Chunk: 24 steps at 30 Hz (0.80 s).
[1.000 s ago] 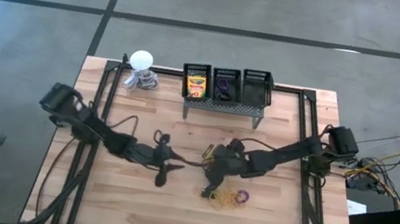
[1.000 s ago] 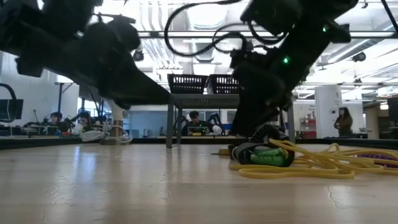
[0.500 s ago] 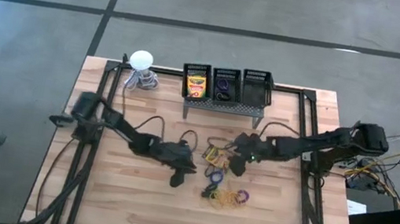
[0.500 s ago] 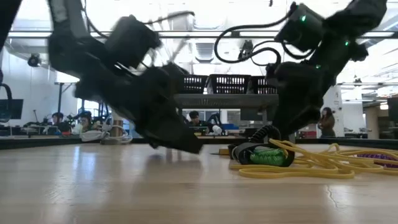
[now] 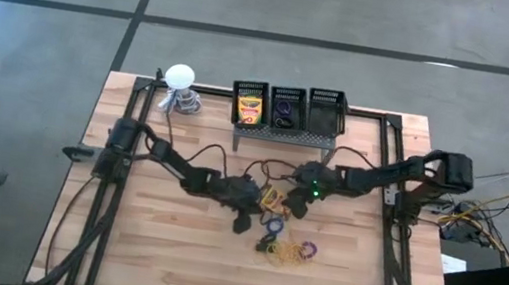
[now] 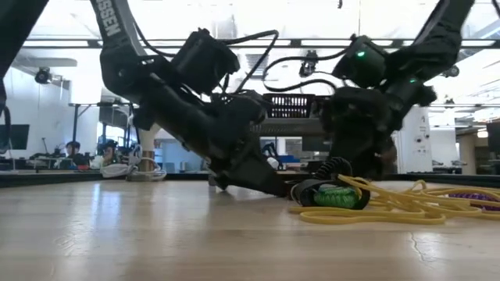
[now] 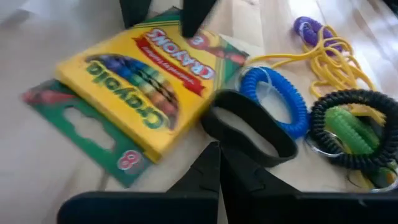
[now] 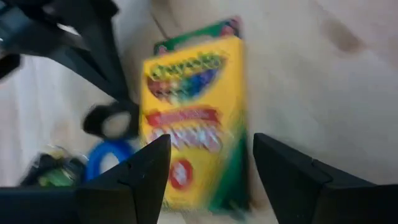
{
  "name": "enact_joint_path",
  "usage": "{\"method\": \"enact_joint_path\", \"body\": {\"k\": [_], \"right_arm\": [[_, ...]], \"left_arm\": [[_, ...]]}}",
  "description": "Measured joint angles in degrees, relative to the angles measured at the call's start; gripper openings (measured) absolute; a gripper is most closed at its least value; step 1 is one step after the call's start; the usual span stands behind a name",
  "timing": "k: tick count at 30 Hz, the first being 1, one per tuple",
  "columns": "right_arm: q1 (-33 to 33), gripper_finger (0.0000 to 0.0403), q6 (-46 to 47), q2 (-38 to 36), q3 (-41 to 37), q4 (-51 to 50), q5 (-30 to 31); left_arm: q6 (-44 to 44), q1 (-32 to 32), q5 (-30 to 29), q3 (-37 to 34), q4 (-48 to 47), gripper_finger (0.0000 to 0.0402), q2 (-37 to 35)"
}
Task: Pick & Place Office Desk Supplies
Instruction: Put the yellow crayon box into the left black bin on the shelf
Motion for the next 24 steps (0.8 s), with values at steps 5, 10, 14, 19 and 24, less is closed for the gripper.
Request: {"method": "enact_joint_path", "body": {"k": [5,10,14,19,24], "right_arm": [[0.11,0.0228,-1.7,4.6,4.43,-0.27,-4.48],[0.25,0.0228,-3.74,6.5,7.04,-0.18,-13.12],[0.42,0.0228,-3.65,6.25,7.48,-1.41,-15.02],[0.44,0.0211,-4.41,3.98,5.68,-2.81,-13.47],[1.17,0.0147,-4.67,1.14,2.18,-1.05,-7.03]], "left_arm": [[0.21,0.31,-0.45,0.2,0.11,0.0007,0.69],[0.19,0.31,-1.03,0.22,-0.4,0.0007,0.76],[0.19,0.31,-1.13,0.2,-0.44,0.0007,0.8],[0.29,0.29,-1.4,0.16,-0.64,0.0007,0.61],[1.7,0.33,-1.67,0.07,-6.39,0.0007,-2.15]]}}
